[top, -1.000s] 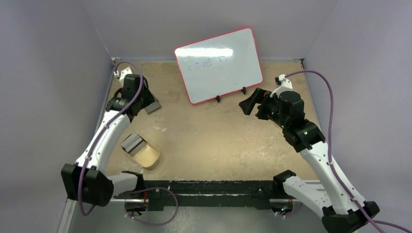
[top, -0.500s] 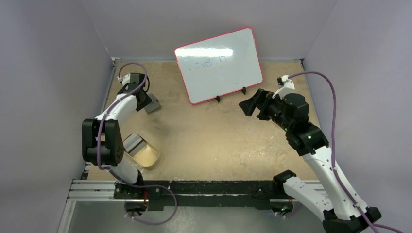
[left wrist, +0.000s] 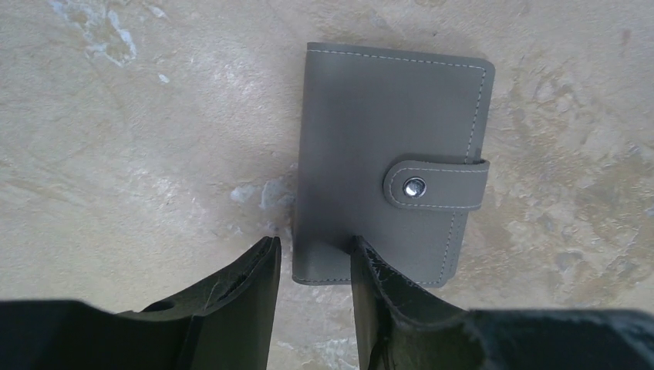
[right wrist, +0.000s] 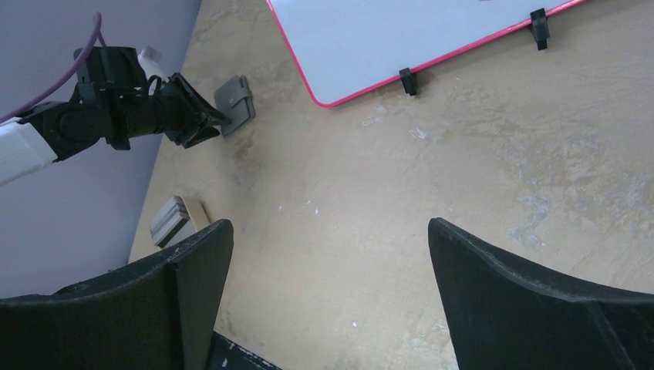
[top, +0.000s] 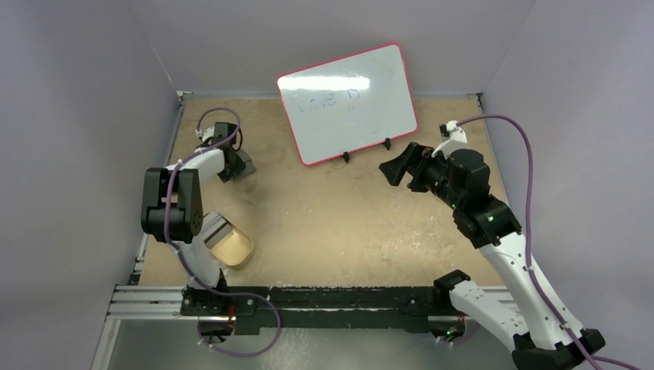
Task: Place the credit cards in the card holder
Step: Move the card holder to the center of the board, then open the card holder at the center of the board.
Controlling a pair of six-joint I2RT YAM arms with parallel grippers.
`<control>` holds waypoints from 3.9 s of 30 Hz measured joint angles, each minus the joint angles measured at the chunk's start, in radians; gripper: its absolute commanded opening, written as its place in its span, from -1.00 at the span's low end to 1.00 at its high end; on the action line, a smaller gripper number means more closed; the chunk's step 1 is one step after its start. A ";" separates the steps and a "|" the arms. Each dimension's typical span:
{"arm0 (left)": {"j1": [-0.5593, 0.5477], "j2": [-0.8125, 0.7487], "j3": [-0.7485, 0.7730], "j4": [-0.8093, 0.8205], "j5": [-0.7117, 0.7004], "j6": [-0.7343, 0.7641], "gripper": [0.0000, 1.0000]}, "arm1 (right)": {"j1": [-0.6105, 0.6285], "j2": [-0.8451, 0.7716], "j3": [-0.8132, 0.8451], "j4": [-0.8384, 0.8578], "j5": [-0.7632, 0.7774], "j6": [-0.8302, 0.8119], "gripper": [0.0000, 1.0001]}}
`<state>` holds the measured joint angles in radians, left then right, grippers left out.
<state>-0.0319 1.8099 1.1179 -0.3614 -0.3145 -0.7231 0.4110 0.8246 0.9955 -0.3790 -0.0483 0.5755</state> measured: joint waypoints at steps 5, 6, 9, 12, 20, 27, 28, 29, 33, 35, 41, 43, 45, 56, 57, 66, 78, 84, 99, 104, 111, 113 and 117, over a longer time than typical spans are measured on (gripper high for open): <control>0.002 0.010 0.002 0.012 0.009 -0.006 -0.38 | 0.000 0.005 -0.003 0.002 0.000 0.000 0.93; 0.002 0.010 0.002 0.013 0.012 -0.010 -0.49 | 0.000 0.006 -0.003 0.003 0.000 0.001 0.94; 0.003 0.012 0.002 0.017 0.021 -0.018 -0.82 | 0.000 0.013 -0.003 0.004 0.000 0.001 0.94; 0.006 0.012 0.003 0.017 0.024 -0.016 -1.00 | 0.000 0.021 -0.004 0.004 0.000 0.002 0.93; -0.013 -0.032 -0.043 0.019 0.101 0.008 -1.00 | 0.000 0.020 -0.018 0.003 0.000 0.008 0.94; -0.163 -0.146 -0.146 -0.026 0.161 0.005 -1.00 | 0.000 0.032 -0.021 -0.028 0.000 0.009 0.94; -0.182 -0.166 -0.160 -0.029 0.175 0.001 -1.00 | 0.000 0.034 -0.021 -0.032 0.000 0.010 0.93; -0.194 -0.183 -0.171 -0.031 0.188 0.000 -1.00 | 0.000 0.036 -0.021 -0.035 0.000 0.010 0.94; -0.197 -0.230 -0.176 -0.055 0.191 -0.004 -0.59 | 0.000 0.039 -0.021 -0.037 0.000 0.013 0.94; -0.193 -0.235 -0.165 -0.071 0.168 -0.009 -0.44 | 0.000 0.039 -0.021 -0.034 0.000 0.015 0.94; -0.170 -0.218 -0.114 -0.048 0.133 -0.018 -0.34 | 0.000 0.027 -0.022 -0.033 0.000 0.015 0.94; -0.156 -0.187 -0.084 -0.029 0.126 -0.018 -0.34 | 0.000 0.018 -0.021 -0.034 0.000 0.016 0.94; -0.143 -0.146 -0.053 -0.019 0.124 -0.017 -0.34 | 0.000 0.010 -0.021 -0.034 0.000 0.015 0.94; -0.119 -0.008 -0.008 0.000 0.160 0.019 -0.36 | 0.000 -0.014 -0.021 -0.051 0.004 0.011 0.84; -0.124 -0.008 -0.009 0.002 0.170 0.021 -0.36 | 0.000 -0.012 -0.021 -0.053 0.004 0.010 0.82; -0.249 -0.081 -0.130 0.069 0.281 0.003 -0.40 | 0.000 0.087 -0.024 -0.082 0.000 0.009 0.66; -0.521 -0.162 -0.282 0.219 0.391 -0.208 -0.47 | 0.011 0.200 -0.128 -0.009 -0.074 0.061 0.43; -0.603 -0.208 -0.332 0.266 0.413 -0.334 -0.47 | 0.056 0.264 -0.160 0.042 -0.074 0.096 0.31; -0.694 -0.518 -0.393 0.153 0.261 -0.434 -0.04 | 0.367 0.550 -0.152 0.143 0.014 0.212 -0.06; -0.693 -0.724 -0.276 -0.028 0.047 -0.371 0.11 | 0.441 0.658 -0.084 0.145 0.066 0.237 -0.09; -0.693 -0.904 -0.198 -0.188 -0.178 -0.298 0.16 | 0.496 0.808 0.062 0.111 0.159 0.254 -0.10; -0.693 -0.938 -0.197 -0.229 -0.225 -0.286 0.18 | 0.503 0.835 0.083 0.097 0.183 0.255 -0.11; -0.693 -1.004 -0.196 -0.290 -0.301 -0.276 0.18 | 0.509 0.893 0.114 0.052 0.233 0.255 -0.10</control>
<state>-0.7250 0.8059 0.9218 -0.6514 -0.6151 -0.9989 0.9203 1.7180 1.1095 -0.3271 0.1852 0.8303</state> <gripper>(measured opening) 0.587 0.451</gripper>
